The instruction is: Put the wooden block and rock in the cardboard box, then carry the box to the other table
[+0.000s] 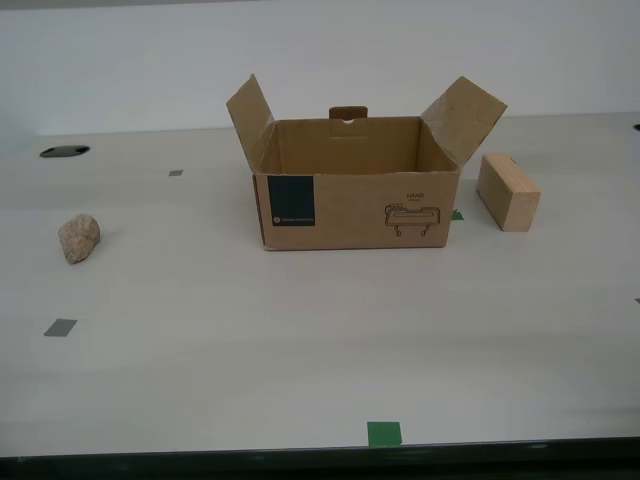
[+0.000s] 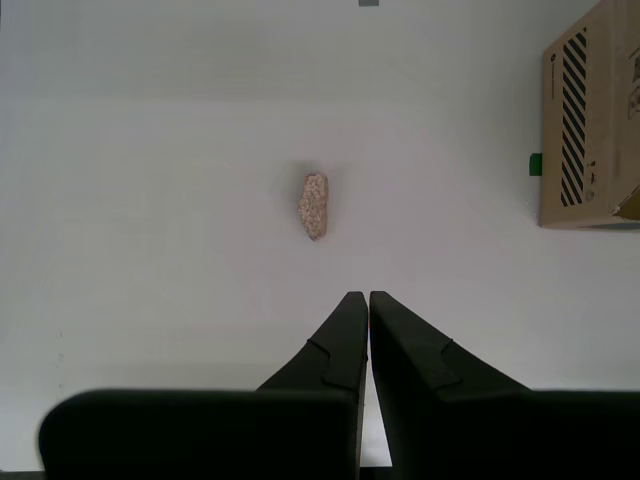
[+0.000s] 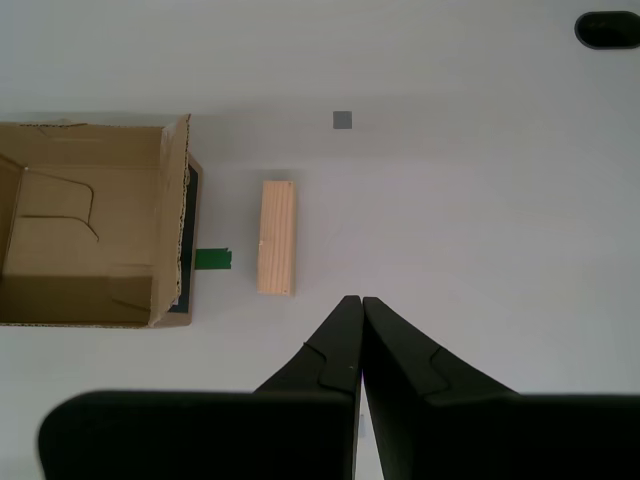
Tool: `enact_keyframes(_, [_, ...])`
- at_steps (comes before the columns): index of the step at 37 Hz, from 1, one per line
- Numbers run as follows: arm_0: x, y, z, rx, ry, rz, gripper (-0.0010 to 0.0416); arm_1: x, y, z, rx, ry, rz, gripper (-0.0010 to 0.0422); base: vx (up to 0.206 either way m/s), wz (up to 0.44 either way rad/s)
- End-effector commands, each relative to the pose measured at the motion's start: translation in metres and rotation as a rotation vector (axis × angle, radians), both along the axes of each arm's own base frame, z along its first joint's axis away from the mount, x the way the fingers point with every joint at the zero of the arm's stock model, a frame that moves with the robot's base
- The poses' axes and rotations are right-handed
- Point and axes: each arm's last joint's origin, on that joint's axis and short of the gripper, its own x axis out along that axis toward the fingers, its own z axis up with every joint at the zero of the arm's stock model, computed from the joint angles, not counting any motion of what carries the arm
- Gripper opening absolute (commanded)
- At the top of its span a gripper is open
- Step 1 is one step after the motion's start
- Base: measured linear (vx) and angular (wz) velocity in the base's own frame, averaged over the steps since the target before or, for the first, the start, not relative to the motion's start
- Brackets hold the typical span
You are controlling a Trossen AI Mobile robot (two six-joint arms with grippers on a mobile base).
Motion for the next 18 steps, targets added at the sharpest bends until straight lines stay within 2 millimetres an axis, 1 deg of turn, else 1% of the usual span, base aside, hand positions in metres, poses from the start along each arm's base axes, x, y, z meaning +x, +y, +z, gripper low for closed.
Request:
enact_keyframes(1, [0.0015,0.0001,0.0010,0.001,-0.016,-0.001,0.0000,0.0017,-0.0001,0.0008,-0.003,-0.019,0.002,0.0000,0.000,0.000])
enact_keyframes(8, [0.0052,0.0001,0.0050,0.001,-0.074,-0.001,0.0000,0.0041,-0.0001,0.0024,-0.005,-0.052,0.004,0.0000,0.000,0.000])
enact_keyframes(18, [0.0056,0.0001,0.0049,0.001,-0.077,-0.001,0.0000,0.0044,0.0001,0.0023,-0.004,-0.053,0.004,0.0000,0.000,0.000])
